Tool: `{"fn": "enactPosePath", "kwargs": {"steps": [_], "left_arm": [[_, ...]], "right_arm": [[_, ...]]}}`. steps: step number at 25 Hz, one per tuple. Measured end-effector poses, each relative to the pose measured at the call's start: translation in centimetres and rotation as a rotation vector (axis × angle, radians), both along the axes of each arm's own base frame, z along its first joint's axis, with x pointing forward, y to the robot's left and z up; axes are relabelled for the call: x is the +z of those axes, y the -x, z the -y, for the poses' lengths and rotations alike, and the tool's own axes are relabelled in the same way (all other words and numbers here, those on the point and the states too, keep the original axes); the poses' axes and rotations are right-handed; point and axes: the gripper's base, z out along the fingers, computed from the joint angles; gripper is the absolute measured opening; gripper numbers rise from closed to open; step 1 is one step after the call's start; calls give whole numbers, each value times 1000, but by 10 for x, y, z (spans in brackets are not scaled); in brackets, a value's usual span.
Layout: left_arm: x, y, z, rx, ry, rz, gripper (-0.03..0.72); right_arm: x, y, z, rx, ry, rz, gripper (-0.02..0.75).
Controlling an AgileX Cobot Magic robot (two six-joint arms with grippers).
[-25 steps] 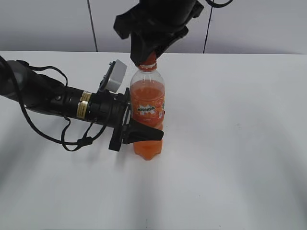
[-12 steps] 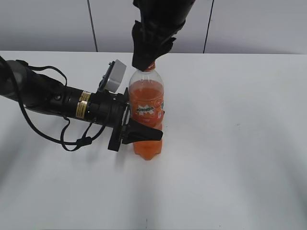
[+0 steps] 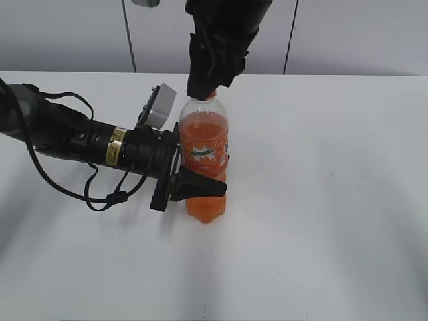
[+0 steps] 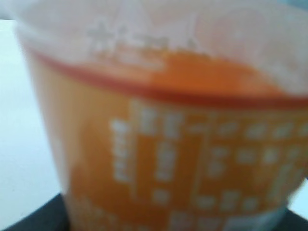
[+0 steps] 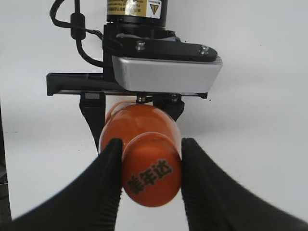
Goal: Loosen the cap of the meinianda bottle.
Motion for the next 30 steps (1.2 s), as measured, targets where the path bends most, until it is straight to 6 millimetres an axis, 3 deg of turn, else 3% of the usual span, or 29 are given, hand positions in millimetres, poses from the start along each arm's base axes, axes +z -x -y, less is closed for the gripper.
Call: {"fn": "enactPosePath", "kwargs": {"steps": [30], "left_arm": [[0, 0, 1, 1, -2, 0, 412]], "right_arm": [[18, 8, 4, 38, -45, 38, 272]]}}
